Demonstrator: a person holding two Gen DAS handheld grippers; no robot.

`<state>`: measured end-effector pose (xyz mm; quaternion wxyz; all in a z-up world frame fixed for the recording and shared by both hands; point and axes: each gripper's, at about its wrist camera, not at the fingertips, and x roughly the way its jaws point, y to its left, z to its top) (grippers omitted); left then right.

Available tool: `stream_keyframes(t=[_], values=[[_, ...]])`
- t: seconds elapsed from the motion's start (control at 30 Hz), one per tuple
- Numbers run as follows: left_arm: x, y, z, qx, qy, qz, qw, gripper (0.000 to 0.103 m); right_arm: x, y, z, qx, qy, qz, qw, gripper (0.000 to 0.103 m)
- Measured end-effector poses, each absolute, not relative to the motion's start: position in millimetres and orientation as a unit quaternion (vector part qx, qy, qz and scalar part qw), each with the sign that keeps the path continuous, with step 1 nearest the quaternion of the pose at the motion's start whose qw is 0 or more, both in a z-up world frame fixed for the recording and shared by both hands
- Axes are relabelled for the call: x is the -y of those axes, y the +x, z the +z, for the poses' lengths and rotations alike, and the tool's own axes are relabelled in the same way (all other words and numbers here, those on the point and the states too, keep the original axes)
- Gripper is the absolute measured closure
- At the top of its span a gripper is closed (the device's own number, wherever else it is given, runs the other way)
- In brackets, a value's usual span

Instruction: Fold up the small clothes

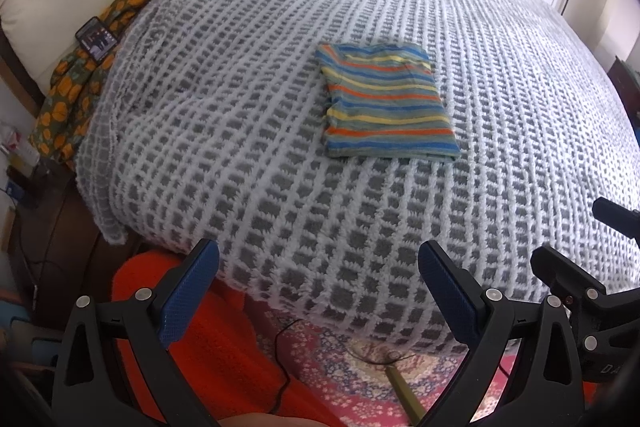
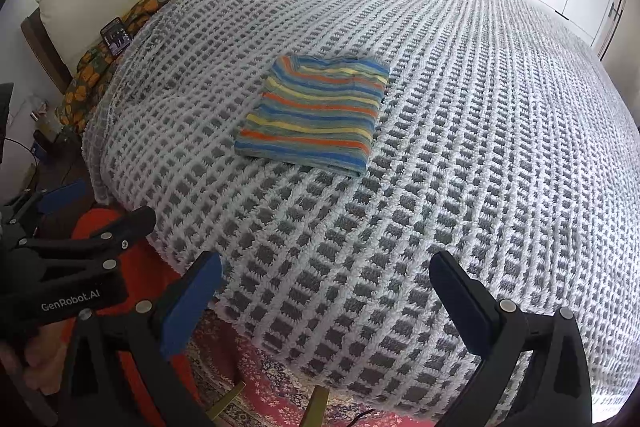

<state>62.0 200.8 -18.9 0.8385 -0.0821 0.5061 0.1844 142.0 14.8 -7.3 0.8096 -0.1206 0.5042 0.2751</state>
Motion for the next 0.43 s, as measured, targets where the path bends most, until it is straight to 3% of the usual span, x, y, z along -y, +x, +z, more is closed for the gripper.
stream_keyframes(t=[0.43], values=[[-202.2,60.3,-17.1,-0.502,-0.077,0.191,0.84,0.003,-15.3,140.8,-5.7,-0.505,-0.116,0.279,0.809,0.0]])
